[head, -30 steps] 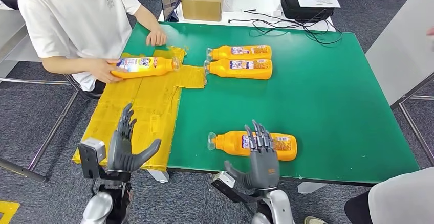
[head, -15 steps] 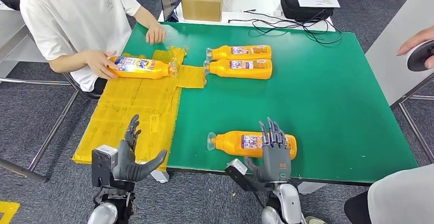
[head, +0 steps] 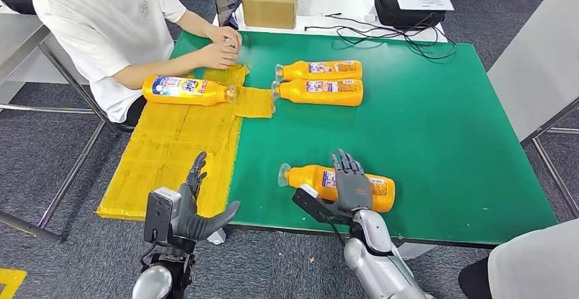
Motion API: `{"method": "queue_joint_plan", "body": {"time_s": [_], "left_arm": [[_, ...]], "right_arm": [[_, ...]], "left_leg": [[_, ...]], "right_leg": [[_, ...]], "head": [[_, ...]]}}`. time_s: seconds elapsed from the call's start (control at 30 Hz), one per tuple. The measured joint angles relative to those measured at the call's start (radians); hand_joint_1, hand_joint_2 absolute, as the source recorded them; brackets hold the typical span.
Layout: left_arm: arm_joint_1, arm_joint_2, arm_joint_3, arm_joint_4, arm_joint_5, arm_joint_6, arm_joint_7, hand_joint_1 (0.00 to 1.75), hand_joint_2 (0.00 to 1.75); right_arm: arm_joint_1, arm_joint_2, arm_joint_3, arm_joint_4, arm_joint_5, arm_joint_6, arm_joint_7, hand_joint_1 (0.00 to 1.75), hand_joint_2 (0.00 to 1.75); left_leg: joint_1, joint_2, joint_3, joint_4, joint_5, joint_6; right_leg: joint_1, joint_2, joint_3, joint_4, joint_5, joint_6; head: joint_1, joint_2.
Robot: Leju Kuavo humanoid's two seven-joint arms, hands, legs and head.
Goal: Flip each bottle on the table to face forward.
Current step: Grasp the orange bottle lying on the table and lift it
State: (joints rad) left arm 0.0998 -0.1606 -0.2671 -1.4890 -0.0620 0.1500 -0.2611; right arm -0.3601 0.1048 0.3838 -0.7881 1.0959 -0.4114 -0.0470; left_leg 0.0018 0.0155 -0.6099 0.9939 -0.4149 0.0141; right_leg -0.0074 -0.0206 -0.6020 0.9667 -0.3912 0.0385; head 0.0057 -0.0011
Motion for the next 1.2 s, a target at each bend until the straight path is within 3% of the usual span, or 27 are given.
{"method": "queue_joint_plan", "body": {"time_s": [0.27, 0.7, 0.93, 1.2], "left_arm": [[0.043, -0.002, 0.001, -0.026, 0.015, -0.024, 0.064, 0.00, 1.75], [0.112, 0.000, -0.006, -0.098, -0.010, -0.020, 0.095, 0.00, 1.75], [0.117, 0.001, -0.010, -0.102, -0.021, -0.008, 0.103, 0.00, 1.75], [0.081, 0.004, -0.025, -0.085, -0.052, -0.011, 0.108, 0.00, 1.75]], "right_arm": [[-0.025, -0.021, 0.091, -0.024, 0.035, 0.164, 0.146, 0.00, 1.75], [0.124, -0.148, 0.133, -0.274, 0.056, 0.196, 0.222, 0.00, 1.75], [0.158, -0.209, 0.106, -0.329, 0.066, 0.209, 0.244, 0.00, 1.75], [0.072, -0.228, 0.034, -0.231, 0.019, 0.230, 0.184, 0.00, 1.75]], "left_leg": [[0.000, 0.001, 0.002, 0.000, 0.000, 0.000], [0.000, -0.001, 0.002, 0.000, -0.001, 0.000], [0.000, -0.001, 0.003, 0.000, -0.001, 0.000], [-0.001, -0.001, 0.005, 0.000, -0.001, 0.001]], "right_leg": [[0.000, 0.000, 0.001, 0.000, 0.000, 0.000], [0.000, -0.001, 0.002, 0.000, -0.001, 0.000], [-0.001, -0.001, 0.004, -0.001, -0.001, 0.000], [-0.001, 0.000, 0.005, -0.001, 0.001, 0.001]], "head": [[0.000, 0.000], [0.000, 0.000], [0.000, 0.000], [0.000, 0.000]]}}
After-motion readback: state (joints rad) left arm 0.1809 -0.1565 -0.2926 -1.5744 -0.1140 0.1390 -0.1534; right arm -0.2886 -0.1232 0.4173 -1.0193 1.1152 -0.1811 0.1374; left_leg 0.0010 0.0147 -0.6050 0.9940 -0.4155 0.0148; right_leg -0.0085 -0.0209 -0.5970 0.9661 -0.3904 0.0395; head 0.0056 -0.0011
